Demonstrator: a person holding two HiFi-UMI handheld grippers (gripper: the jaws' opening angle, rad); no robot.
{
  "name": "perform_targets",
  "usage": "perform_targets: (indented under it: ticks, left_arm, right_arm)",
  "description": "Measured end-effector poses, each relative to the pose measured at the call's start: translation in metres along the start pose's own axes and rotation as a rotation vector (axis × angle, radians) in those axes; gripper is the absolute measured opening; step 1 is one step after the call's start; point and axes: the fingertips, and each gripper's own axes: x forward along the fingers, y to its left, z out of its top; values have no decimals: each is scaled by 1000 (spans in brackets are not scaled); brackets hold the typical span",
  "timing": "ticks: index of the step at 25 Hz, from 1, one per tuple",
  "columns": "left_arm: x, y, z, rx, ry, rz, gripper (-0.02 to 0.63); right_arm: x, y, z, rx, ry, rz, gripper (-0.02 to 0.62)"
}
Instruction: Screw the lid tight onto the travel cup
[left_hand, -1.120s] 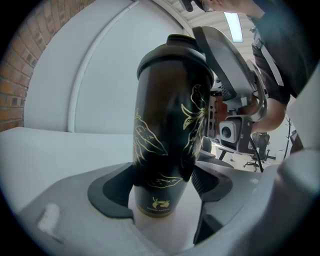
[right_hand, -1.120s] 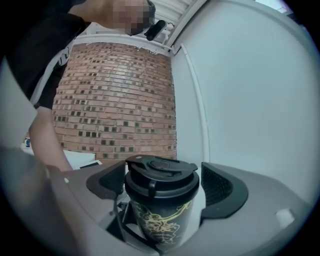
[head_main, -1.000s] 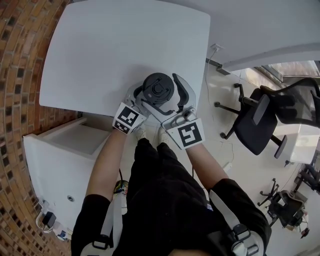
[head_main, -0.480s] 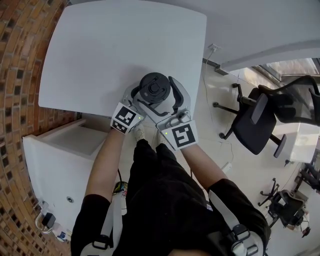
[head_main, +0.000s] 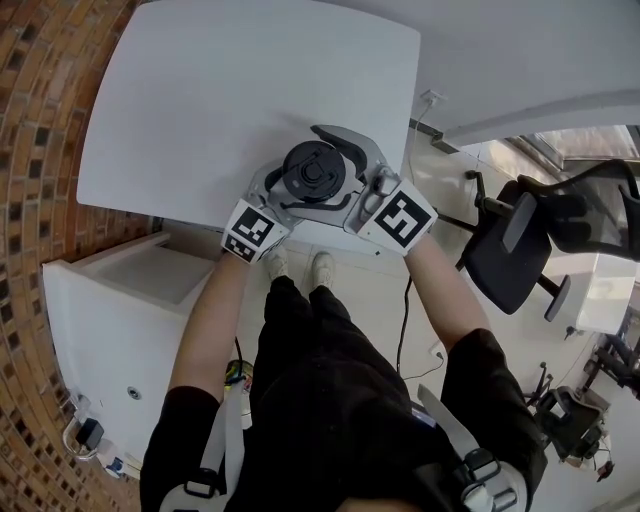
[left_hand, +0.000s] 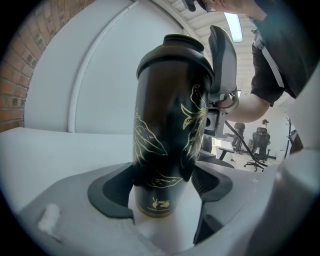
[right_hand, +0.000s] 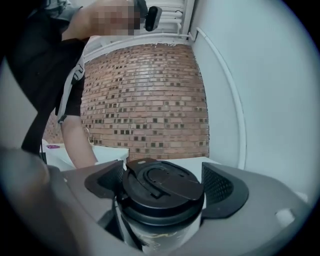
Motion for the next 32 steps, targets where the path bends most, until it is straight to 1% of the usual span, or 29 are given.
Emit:
perform_targets:
  ticks: [2, 4, 7, 10, 12, 14, 17, 19, 21, 24, 26, 30, 32]
  left_arm:
    - [0, 1, 1, 6, -7, 4, 370]
    - [0, 1, 1, 6, -3, 4, 370]
    - [-1, 0, 1, 5, 0, -1, 370]
    - [0, 0, -2, 4, 8, 4, 370]
    - [0, 0, -2, 1, 6, 4, 370]
    - [1, -1, -1, 3, 2, 0, 370]
    - [-1, 0, 0, 6, 2, -2, 370]
    - [-1, 0, -2, 5, 8, 2, 370]
    - [0, 0, 0, 4, -4, 8, 370]
    - [1, 0, -1, 0, -4, 9, 371]
    - [-1, 1, 0, 3, -4, 10, 372]
    - [-3, 1, 2, 4, -4, 6, 371]
    - [-8, -1, -2, 12, 11, 2, 372]
  right_arm:
    - [0, 0, -2, -3, -4, -27, 483]
    - [-2, -1, -3, -4, -7, -71, 477]
    - [-6, -4, 0, -2, -41, -152, 477]
    - [-10, -7, -1, 26, -61, -244, 472]
    - [-13, -8, -3, 34, -59, -317, 470]
    - [-15, -10, -5, 50, -58, -412, 467]
    - [-18, -11, -8, 105, -69, -551, 458]
    - [-18, -11, -9, 129, -76, -596, 451]
    - [-18, -10, -11, 131, -77, -586, 451]
    - [-23, -7, -13, 117, -61, -526, 453]
    - [-28, -3, -14, 103, -41, -502, 453]
    - [-42, 3, -12, 103, -11, -486, 453]
    - [-50, 6, -12, 111, 0, -481, 453]
